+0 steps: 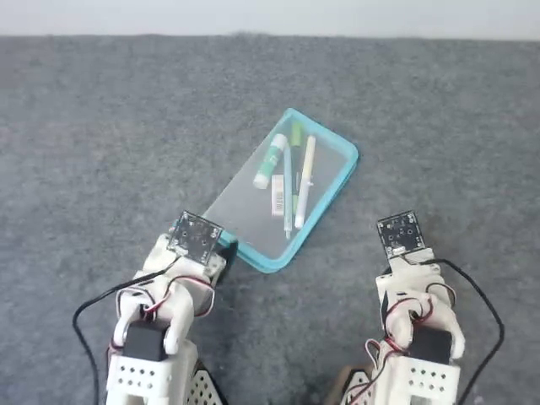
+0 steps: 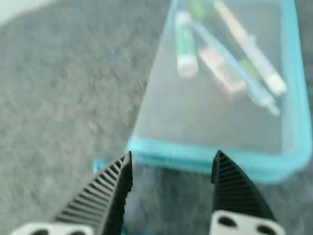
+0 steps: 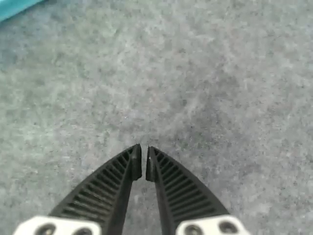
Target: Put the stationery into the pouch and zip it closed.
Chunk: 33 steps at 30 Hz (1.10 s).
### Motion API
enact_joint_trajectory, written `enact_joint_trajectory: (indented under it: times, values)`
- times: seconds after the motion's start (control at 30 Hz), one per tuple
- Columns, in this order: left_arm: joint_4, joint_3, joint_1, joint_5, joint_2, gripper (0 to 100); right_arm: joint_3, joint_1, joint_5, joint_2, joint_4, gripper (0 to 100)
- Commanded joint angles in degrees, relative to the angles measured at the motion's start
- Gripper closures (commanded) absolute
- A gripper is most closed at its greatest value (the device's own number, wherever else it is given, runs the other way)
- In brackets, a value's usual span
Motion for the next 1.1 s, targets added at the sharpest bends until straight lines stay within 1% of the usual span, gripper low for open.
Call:
enact_joint_trajectory:
  times: [0.0,0.07,1.07]
  values:
    - [7.9,-0.5,-0.4,-0.5,-0.4,76,1.3,0.3,-0.5,-0.9,0.0,97.8]
    - [10.8,-0.5,-0.4,-0.4,-0.4,76,1.4,0.4,-0.5,-0.9,0.5,98.0]
    - [10.4,-0.5,-0.4,-0.4,-0.4,76,1.4,0.2,-0.3,-0.3,0.7,98.2]
